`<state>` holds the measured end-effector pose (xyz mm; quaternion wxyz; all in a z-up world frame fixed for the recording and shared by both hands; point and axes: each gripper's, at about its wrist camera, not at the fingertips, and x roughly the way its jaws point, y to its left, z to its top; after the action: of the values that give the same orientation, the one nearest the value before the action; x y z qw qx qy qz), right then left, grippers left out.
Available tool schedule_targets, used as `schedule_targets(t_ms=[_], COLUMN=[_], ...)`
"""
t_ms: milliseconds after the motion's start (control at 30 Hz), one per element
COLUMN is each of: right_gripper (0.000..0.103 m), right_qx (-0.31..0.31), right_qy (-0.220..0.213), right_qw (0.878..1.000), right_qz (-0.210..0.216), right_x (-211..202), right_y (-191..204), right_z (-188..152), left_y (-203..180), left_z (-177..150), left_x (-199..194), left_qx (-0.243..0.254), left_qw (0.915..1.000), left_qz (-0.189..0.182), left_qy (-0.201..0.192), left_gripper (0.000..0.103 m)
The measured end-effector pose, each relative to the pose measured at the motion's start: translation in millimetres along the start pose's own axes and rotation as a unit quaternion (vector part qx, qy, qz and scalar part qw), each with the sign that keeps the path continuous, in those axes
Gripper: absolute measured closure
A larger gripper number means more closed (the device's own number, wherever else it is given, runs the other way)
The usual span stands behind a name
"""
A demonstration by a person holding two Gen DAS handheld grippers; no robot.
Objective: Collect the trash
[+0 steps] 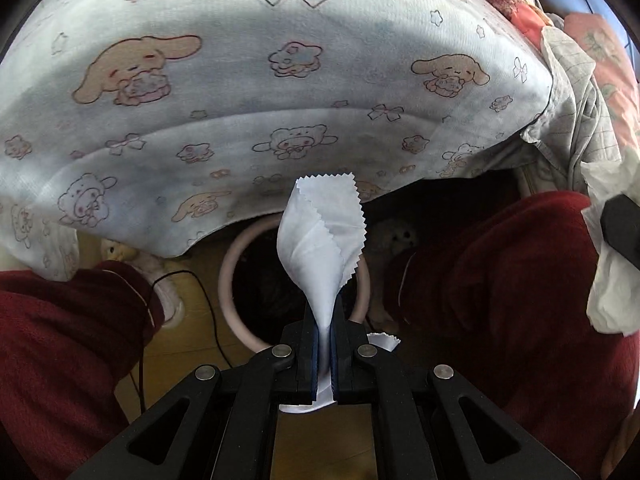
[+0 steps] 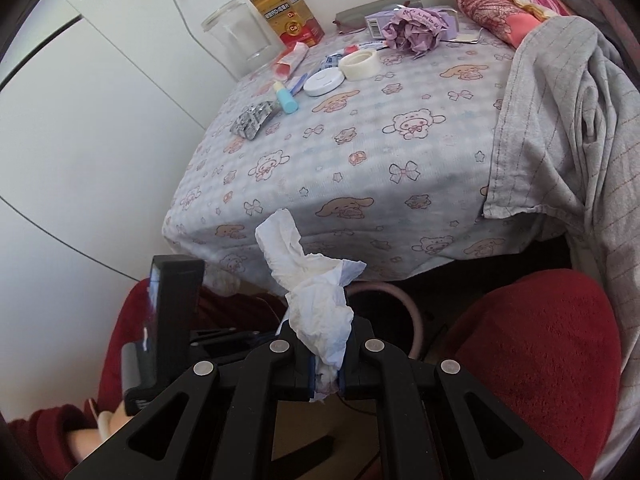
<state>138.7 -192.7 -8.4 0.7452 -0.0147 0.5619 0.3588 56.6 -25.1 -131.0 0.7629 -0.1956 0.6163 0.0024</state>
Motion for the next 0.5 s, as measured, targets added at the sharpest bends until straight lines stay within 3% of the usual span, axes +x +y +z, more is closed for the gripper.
schedule_targets(t_ms=[400, 467, 500], right_gripper=[0.096, 0.096, 0.096], right_qx=[0.003, 0.006, 0.008], right_qy=[-0.008, -0.011, -0.013], right_qw=[1.000, 1.000, 1.000], right_qz=[-0.005, -0.003, -0.003], right_x=[-4.6, -6.6, -7.4], right_y=[1.3, -0.2, -1.1], right_z=[-3.9, -4.6, -4.8], left_y=[-2.5, -4.0, -5.2], left_z=[4.3, 4.5, 4.5], left_x=[20.8, 25.5, 28.2], left_qx=[-0.001, 0.004, 0.008], left_qw=[0.9997, 0.9995, 0.9993], left_qz=[-0.002, -0.001, 0.005], left_qy=[0.022, 0.030, 0.036], left_gripper=[0.099, 0.095, 0.083])
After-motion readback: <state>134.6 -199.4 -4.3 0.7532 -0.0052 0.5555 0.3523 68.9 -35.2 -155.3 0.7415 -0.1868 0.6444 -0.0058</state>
